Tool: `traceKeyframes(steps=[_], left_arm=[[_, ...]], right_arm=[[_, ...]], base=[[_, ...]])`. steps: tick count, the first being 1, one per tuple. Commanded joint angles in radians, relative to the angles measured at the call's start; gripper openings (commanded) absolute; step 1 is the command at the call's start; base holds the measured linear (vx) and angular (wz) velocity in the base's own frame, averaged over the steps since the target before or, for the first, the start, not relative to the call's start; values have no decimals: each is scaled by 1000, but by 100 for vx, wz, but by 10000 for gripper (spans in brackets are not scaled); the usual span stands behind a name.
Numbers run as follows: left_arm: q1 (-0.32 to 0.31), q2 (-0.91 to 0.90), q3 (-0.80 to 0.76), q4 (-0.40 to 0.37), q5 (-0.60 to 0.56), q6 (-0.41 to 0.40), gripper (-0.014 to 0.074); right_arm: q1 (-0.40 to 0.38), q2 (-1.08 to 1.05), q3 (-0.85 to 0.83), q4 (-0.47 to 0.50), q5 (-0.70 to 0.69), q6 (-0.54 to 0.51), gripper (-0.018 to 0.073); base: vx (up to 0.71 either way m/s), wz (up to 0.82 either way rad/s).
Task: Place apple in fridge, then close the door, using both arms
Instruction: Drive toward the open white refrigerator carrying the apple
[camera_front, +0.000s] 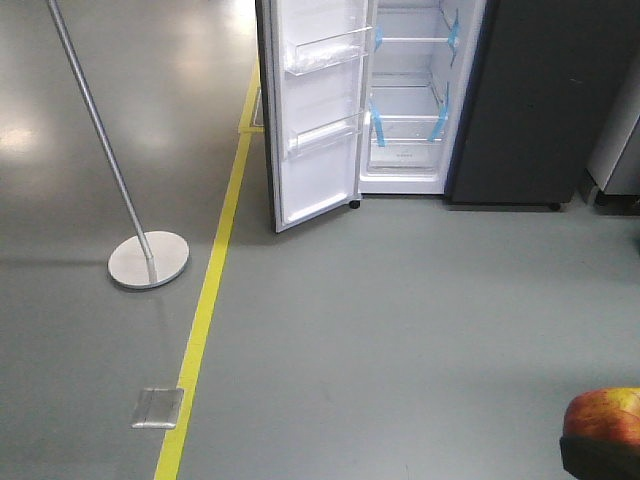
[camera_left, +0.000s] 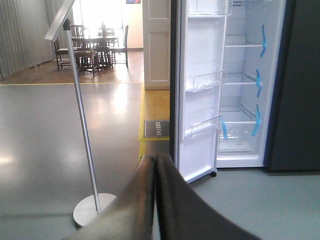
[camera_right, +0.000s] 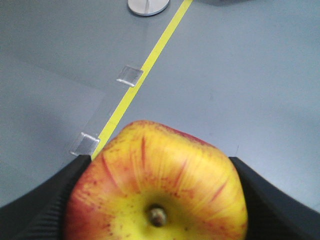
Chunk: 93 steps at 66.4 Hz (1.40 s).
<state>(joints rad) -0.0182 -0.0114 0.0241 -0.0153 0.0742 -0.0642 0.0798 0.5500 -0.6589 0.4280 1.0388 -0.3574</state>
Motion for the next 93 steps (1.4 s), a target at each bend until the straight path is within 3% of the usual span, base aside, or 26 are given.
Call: traceKeyframes(steps=[1,93], left_arm=[[-1,-15,-17,-6,-74,0,-6],[-1,-15,-17,-6,-74,0,-6]], right_arm=[[0,5,-25,28,-51,-11,119],[0,5,-25,28,-52,-12,119]], base=[[36,-6],[30,1]])
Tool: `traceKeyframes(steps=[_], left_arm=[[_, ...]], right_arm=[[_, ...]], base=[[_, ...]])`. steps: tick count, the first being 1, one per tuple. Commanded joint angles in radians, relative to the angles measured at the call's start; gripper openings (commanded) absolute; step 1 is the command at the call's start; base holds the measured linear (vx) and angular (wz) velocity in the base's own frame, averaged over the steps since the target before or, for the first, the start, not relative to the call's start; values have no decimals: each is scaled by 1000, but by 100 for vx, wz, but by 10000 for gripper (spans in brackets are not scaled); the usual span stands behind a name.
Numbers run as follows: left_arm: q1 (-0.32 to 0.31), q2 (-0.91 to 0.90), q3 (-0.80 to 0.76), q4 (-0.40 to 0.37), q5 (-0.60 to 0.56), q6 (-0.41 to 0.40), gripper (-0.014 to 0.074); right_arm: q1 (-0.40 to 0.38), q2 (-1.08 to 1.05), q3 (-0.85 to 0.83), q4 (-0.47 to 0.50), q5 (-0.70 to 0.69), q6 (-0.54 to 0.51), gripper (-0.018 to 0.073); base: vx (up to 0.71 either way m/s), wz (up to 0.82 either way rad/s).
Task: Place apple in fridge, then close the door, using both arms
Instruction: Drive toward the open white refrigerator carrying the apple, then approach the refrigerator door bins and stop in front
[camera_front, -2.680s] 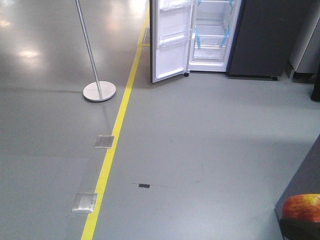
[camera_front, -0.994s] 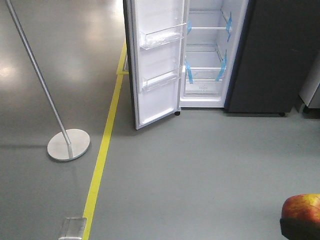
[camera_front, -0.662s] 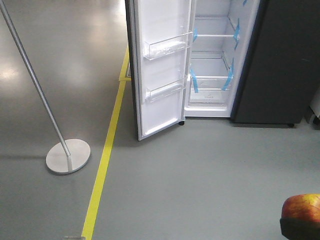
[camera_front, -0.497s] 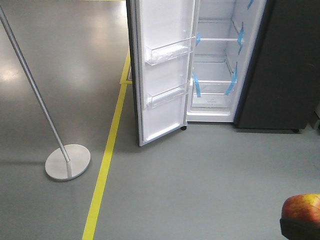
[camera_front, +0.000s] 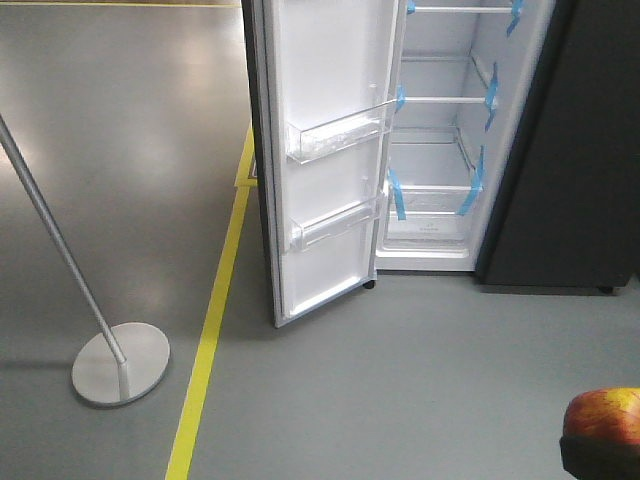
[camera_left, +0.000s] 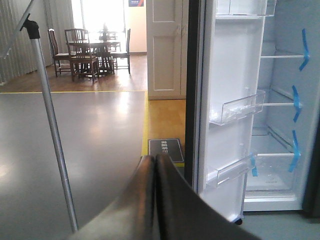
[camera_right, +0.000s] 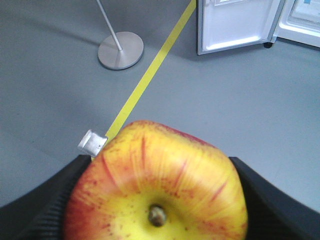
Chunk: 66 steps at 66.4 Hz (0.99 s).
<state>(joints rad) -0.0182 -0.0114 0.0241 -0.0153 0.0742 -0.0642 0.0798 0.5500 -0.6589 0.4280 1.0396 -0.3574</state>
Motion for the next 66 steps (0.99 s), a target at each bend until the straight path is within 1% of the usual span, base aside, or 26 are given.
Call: traceKeyframes(steps=[1,66], left_arm=[[-1,-15,-17,-6,-74,0,-6],[-1,-15,-17,-6,-74,0,-6]], right_arm=[[0,5,-25,28,-53,-12,119],[0,5,-25,28,-53,-12,119]], base=[[26,-3],[22,-3]])
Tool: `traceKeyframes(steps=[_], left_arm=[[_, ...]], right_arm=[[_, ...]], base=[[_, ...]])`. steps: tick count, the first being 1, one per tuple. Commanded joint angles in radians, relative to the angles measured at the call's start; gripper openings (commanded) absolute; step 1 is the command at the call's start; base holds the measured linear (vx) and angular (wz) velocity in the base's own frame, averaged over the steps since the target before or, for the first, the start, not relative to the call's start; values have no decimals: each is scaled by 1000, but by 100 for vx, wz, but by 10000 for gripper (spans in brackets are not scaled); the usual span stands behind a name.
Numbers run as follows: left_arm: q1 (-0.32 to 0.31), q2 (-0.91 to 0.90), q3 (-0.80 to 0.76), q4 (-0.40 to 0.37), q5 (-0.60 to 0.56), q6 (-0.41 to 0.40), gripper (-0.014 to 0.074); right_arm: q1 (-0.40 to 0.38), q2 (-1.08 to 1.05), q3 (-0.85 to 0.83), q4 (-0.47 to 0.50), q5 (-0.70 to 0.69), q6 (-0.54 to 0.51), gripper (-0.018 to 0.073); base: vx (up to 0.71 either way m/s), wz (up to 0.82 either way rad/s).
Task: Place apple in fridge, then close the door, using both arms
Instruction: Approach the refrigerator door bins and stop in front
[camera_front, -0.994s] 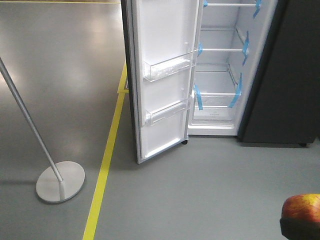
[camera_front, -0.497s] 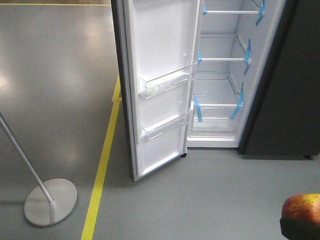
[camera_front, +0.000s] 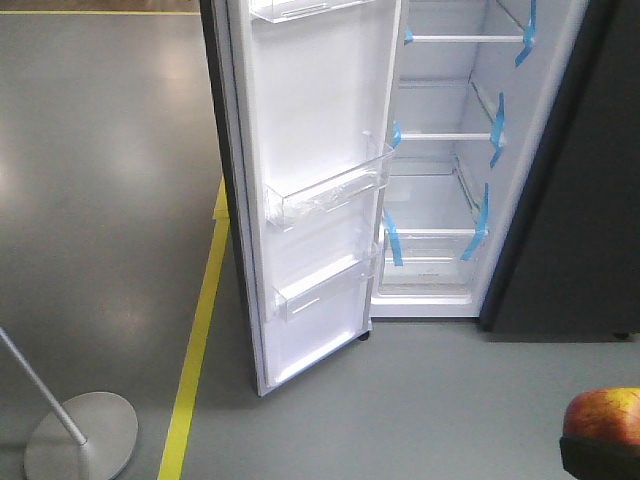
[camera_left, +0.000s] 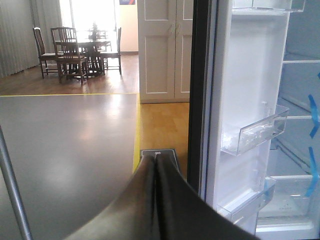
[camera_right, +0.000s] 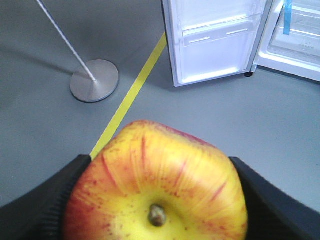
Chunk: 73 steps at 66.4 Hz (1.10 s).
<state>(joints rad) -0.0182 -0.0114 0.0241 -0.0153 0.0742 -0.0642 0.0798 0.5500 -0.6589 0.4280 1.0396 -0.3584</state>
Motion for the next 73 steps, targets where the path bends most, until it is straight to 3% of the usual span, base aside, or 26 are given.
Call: traceKeyframes(steps=[1,73], left_arm=[[-1,-15,-17,-6,-74,0,-6],[-1,-15,-17,-6,-74,0,-6]], right_arm=[[0,5,-25,28,-53,-11,119],[0,5,-25,28,-53,-11,119]], base=[[17,-5],[13,-4]])
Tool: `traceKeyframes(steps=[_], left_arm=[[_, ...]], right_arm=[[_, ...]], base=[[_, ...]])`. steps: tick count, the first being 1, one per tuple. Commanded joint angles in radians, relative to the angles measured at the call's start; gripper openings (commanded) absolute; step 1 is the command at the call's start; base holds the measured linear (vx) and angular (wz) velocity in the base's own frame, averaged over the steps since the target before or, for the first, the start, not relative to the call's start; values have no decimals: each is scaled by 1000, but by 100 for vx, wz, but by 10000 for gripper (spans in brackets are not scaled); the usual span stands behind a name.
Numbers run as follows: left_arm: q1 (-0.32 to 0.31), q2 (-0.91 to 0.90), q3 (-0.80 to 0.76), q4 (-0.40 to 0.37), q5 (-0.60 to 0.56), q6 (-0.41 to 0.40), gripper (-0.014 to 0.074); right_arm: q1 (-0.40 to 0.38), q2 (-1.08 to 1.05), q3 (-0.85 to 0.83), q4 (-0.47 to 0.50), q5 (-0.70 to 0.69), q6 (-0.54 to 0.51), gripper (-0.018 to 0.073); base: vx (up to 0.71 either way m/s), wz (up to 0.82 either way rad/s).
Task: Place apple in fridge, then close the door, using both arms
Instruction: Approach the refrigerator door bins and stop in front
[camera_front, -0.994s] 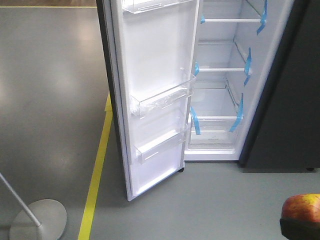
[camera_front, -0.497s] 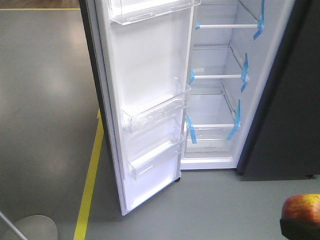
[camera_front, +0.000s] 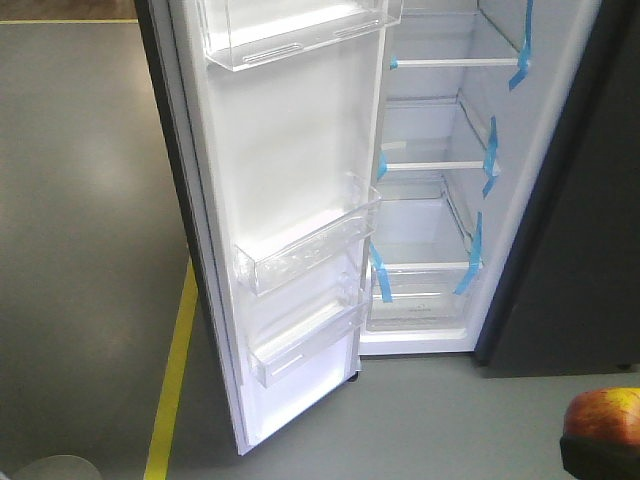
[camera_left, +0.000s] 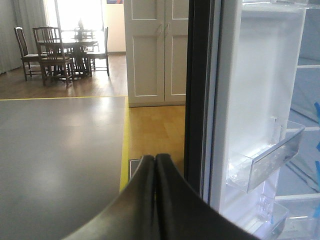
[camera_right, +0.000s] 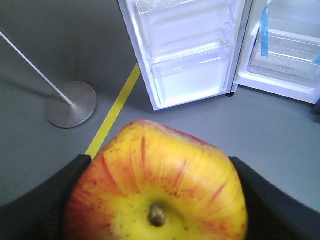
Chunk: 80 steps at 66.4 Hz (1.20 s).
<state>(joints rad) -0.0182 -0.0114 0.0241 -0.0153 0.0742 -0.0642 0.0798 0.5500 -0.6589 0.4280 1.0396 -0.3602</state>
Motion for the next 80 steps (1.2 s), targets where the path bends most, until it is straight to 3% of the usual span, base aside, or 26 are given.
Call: traceKeyframes(steps=[1,80], left_arm=[[-1,-15,-17,-6,-74,0,-6],[-1,-15,-17,-6,-74,0,-6]], right_arm=[[0,5,-25,28,-53,-9,119],[0,5,-25,28,-53,-9,119]], base=[[11,-1],[8,1]])
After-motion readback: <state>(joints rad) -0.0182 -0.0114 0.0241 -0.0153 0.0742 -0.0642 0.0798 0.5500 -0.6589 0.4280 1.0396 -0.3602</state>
